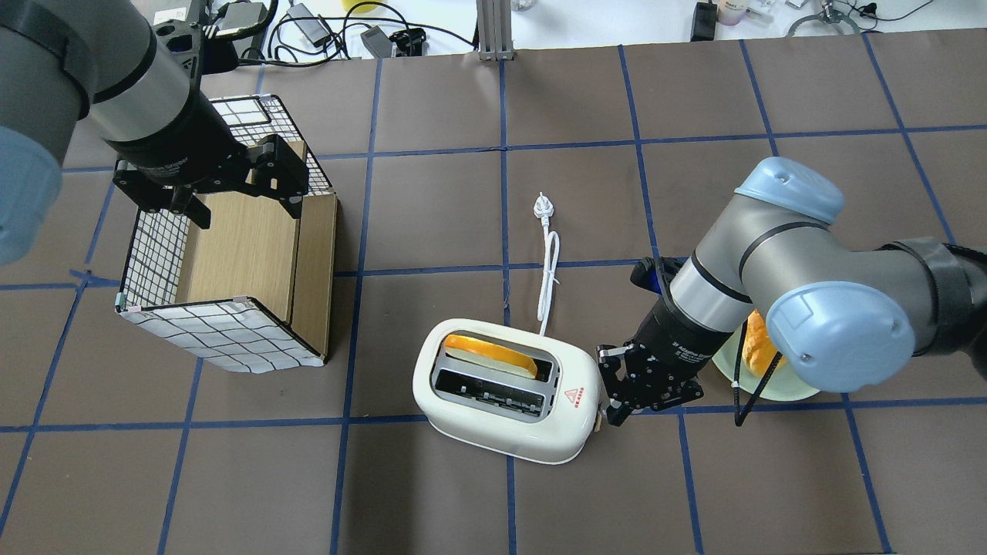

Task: Press toaster with right arm
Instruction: 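Press the toaster lever down with the right gripper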

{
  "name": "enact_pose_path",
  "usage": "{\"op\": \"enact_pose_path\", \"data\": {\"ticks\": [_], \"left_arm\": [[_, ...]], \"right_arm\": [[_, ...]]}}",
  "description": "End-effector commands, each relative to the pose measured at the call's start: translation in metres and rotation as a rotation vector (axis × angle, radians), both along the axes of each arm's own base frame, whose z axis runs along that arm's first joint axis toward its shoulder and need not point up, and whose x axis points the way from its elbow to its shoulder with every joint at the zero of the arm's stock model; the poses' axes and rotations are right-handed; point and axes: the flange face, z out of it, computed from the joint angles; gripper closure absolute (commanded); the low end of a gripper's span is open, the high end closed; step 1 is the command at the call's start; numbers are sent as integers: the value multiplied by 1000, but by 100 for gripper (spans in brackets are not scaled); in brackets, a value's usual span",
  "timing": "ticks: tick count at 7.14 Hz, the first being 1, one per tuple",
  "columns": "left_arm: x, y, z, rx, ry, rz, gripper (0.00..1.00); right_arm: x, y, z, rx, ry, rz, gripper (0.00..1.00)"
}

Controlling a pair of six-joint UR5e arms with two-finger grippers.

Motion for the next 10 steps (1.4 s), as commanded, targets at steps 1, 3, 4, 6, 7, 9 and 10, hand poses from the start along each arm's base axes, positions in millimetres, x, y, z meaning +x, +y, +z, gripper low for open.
{"op": "enact_pose_path", "data": {"ticks": [1, 3, 4, 6, 7, 9, 10], "left_arm": [[0, 0, 0, -1, 0, 0, 0], [0, 0, 0, -1, 0, 0, 0], [0, 0, 0, 0, 0, 0, 0], [0, 0, 0, 0, 0, 0, 0], [0, 0, 0, 0, 0, 0, 0], [0, 0, 0, -1, 0, 0, 0], [0, 0, 0, -1, 0, 0, 0]], "right_arm": [[0, 0, -8, 5, 0, 1, 100], [0, -7, -20, 1, 0, 0, 100], [0, -8, -24, 10, 0, 1, 100], [-1, -14, -34, 13, 2, 1, 100], [-1, -15, -42, 20, 2, 1, 100], [-3, -13, -56, -6, 6, -2, 100], [-3, -11, -60, -8, 9, -3, 100]]}}
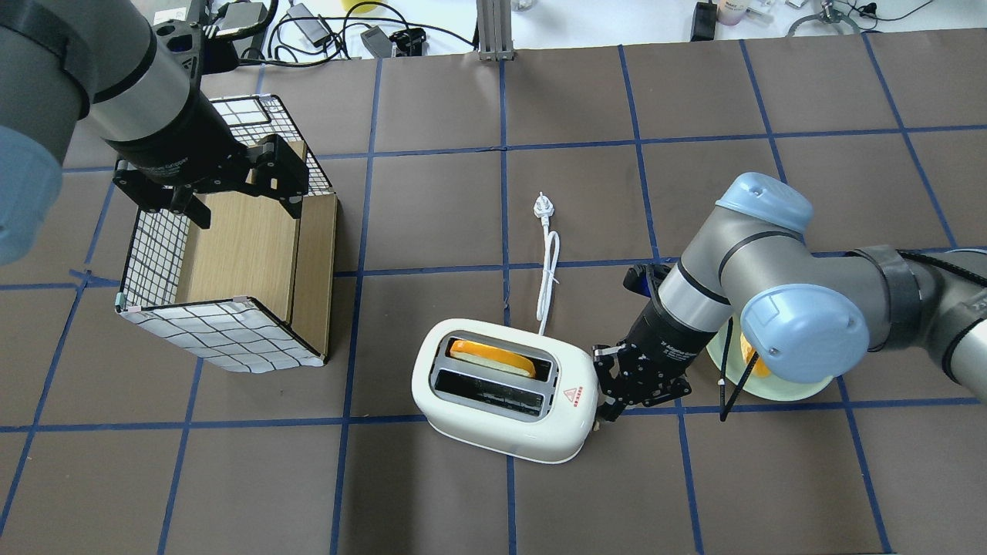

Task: Press toaster with right arm
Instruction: 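Press the toaster lever down with the right gripper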

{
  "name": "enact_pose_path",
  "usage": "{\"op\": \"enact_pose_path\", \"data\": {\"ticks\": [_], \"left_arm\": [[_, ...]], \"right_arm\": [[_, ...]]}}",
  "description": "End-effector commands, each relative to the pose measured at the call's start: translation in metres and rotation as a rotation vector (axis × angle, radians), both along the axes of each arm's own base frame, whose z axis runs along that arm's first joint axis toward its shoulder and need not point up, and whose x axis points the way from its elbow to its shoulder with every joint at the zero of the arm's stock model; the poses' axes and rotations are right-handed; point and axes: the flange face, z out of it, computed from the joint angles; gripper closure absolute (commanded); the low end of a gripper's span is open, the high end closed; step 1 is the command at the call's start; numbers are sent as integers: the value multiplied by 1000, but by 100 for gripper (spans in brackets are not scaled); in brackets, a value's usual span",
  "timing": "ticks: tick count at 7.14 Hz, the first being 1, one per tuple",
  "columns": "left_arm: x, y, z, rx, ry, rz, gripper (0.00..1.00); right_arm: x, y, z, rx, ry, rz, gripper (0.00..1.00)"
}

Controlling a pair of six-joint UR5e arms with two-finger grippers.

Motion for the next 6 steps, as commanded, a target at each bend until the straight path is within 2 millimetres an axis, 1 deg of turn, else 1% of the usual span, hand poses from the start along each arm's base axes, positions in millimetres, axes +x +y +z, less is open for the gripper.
{"op": "enact_pose_path", "data": {"ticks": [1, 3, 4, 5, 6], "left_arm": [[0, 0, 0, 1, 0, 0, 0], [0, 0, 0, 0, 0, 0, 0], [0, 0, 0, 0, 0, 0, 0], [0, 0, 0, 1, 0, 0, 0], [0, 0, 0, 0, 0, 0, 0]], "right_arm": [[-1, 1, -5, 5, 24, -33, 100], [-1, 1, -1, 10, 43, -65, 100], [-2, -7, 12, -14, 51, -74, 100], [-2, -17, 32, -31, 65, -104, 100], [-2, -23, 49, -36, 74, -113, 100]]}}
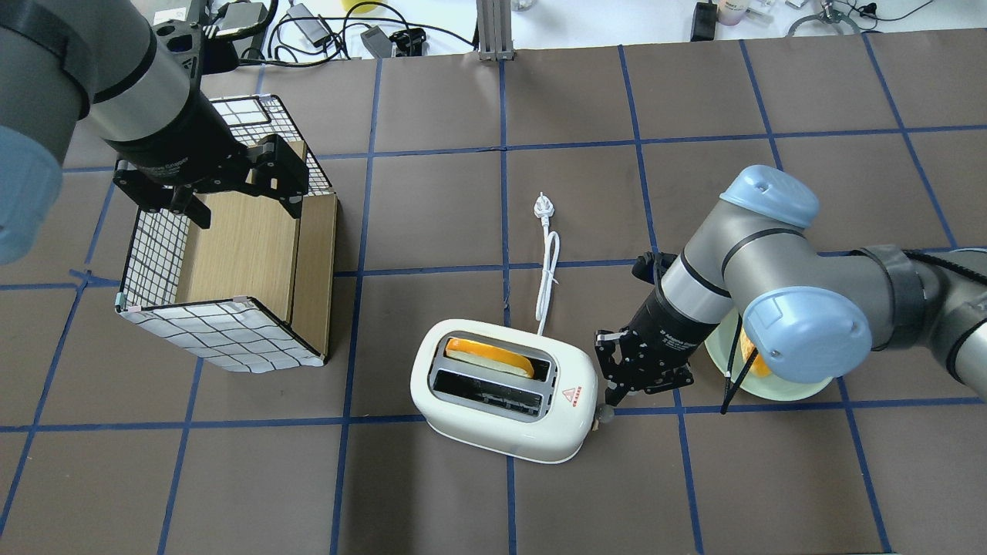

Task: Press toaster with right arm
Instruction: 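Lift the right gripper up and away from the toaster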

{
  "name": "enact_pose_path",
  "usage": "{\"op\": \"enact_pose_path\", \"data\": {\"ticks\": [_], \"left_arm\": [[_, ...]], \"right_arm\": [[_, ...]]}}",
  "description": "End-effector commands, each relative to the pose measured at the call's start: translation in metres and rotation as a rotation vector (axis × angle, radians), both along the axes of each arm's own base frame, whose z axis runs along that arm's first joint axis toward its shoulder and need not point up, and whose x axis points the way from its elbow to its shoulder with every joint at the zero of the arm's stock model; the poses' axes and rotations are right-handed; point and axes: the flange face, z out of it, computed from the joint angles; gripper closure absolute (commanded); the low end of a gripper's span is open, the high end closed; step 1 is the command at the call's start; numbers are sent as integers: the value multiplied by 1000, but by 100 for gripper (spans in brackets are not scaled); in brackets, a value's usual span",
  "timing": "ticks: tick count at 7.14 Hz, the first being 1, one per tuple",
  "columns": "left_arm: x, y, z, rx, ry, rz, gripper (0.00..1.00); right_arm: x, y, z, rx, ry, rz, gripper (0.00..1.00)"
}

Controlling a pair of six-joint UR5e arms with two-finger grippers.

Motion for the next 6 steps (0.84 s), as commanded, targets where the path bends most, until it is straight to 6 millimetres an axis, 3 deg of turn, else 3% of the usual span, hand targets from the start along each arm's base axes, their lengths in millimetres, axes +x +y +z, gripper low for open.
{"op": "enact_pose_path", "data": {"ticks": [1, 3, 5, 6], "left_arm": [[0, 0, 0, 1, 0, 0, 0], [0, 0, 0, 1, 0, 0, 0], [0, 0, 0, -1, 0, 0, 0], [0, 0, 0, 1, 0, 0, 0]], "right_arm": [[0, -15, 38, -17, 16, -18, 100], [-4, -28, 84, -41, 58, -9, 100], [-8, -40, 116, -67, 96, 3, 100], [-11, -46, 134, -110, 125, 13, 88]]}}
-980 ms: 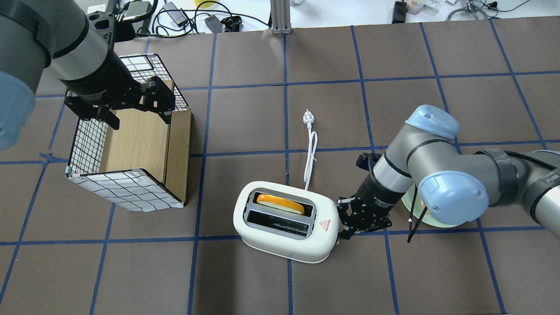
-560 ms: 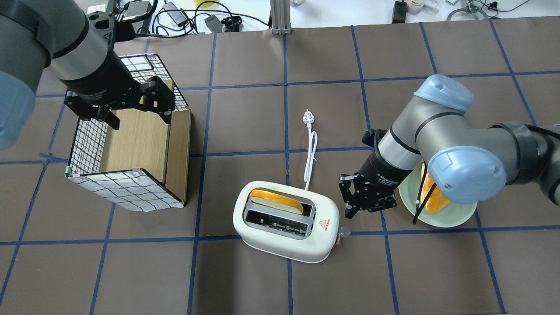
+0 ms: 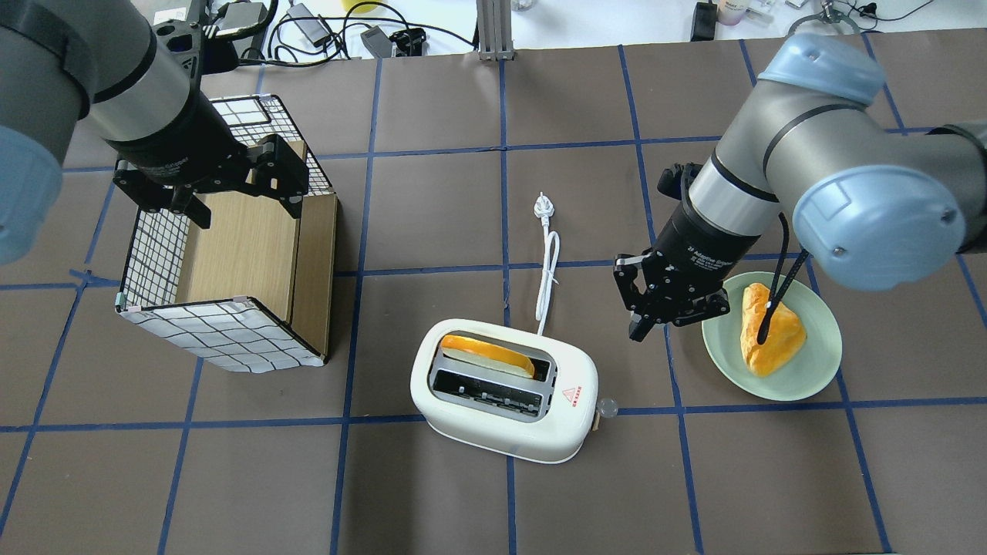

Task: Press toaster with right arm
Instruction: 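Lift the right gripper up and away from the toaster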

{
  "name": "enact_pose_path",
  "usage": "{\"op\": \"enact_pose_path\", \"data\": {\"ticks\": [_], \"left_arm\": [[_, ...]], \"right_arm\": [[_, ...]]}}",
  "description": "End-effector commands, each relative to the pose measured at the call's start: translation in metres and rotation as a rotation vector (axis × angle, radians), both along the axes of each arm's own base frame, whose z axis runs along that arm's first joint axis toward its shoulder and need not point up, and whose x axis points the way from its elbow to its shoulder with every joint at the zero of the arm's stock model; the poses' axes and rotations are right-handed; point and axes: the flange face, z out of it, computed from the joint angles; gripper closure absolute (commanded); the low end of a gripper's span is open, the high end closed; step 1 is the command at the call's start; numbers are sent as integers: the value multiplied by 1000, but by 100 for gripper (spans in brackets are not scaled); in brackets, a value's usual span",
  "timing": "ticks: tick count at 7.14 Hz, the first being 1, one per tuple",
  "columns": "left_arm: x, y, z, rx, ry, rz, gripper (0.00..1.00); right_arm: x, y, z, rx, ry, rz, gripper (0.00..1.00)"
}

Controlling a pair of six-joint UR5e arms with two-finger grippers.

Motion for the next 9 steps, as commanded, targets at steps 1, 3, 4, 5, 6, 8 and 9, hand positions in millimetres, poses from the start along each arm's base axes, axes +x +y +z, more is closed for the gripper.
{"op": "enact_pose_path", "data": {"ticks": [1, 3, 4, 5, 6, 8, 9], "left_arm": [[0, 0, 0, 1, 0, 0, 0], [0, 0, 0, 1, 0, 0, 0], [0, 0, 0, -1, 0, 0, 0], [0, 0, 0, 1, 0, 0, 0], [0, 0, 0, -1, 0, 0, 0], [0, 0, 0, 1, 0, 0, 0], [0, 0, 0, 1, 0, 0, 0]], "right_arm": [[-9, -12, 45, -95, 90, 34, 51], [-13, -26, 84, -204, 136, 84, 24], [-18, -28, 90, -236, 173, 169, 24], [-23, -34, 97, -296, 210, 227, 22], [-25, -42, 105, -374, 241, 233, 20], [-30, -48, 112, -440, 286, 297, 16], [-30, -49, 116, -446, 289, 315, 10]]}}
